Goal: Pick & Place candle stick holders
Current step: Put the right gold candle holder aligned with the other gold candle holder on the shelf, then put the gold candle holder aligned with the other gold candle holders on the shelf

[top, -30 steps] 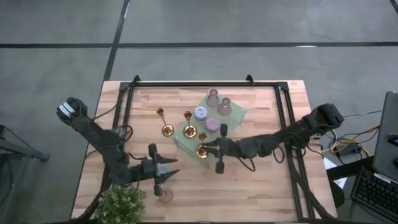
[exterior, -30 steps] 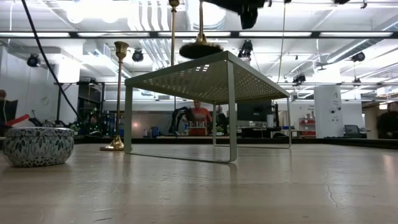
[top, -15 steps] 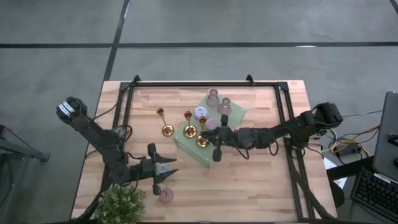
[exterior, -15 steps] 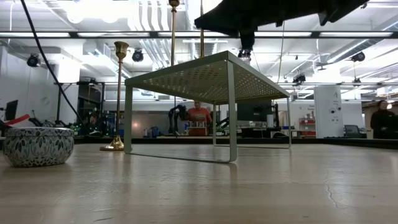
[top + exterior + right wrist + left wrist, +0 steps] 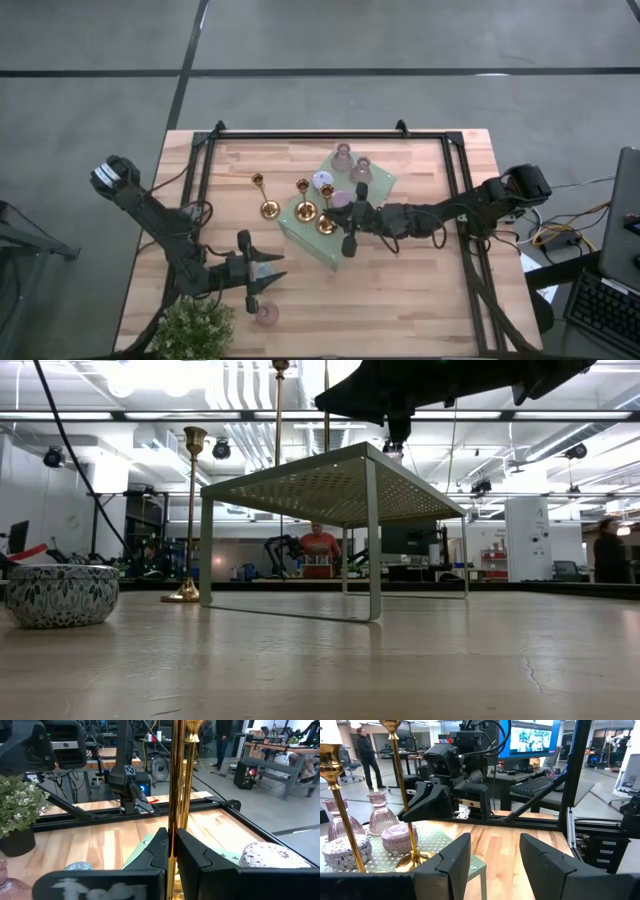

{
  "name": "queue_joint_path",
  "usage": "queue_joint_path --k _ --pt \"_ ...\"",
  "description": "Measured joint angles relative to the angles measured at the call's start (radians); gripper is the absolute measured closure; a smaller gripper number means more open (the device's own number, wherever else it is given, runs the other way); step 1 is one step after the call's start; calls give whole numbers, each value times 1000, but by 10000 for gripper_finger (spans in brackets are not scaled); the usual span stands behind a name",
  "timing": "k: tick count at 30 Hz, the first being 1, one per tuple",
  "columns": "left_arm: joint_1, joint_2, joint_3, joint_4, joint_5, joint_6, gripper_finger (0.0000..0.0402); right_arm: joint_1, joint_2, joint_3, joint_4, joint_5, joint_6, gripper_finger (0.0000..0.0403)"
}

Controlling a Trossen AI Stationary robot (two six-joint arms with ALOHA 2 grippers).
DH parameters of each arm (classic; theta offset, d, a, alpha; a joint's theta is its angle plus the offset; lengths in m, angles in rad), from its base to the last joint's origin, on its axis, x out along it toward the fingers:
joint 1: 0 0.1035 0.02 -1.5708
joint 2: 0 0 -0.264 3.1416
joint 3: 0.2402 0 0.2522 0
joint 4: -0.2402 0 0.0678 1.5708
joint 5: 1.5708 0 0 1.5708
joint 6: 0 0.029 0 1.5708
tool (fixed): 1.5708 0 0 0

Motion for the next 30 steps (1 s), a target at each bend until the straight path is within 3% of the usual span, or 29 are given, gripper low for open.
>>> queue_joint_path --k 5,19,30 --pt "0 0 0 0 0 0 227 0 0 0 -1 1 0 376" --pt "1 0 -11 -4 0 -13 227 2 -7 0 -15 2 12 271" --pt "20 3 -12 -7 -29 -24 227 43 -147 0 -291 31 57 216"
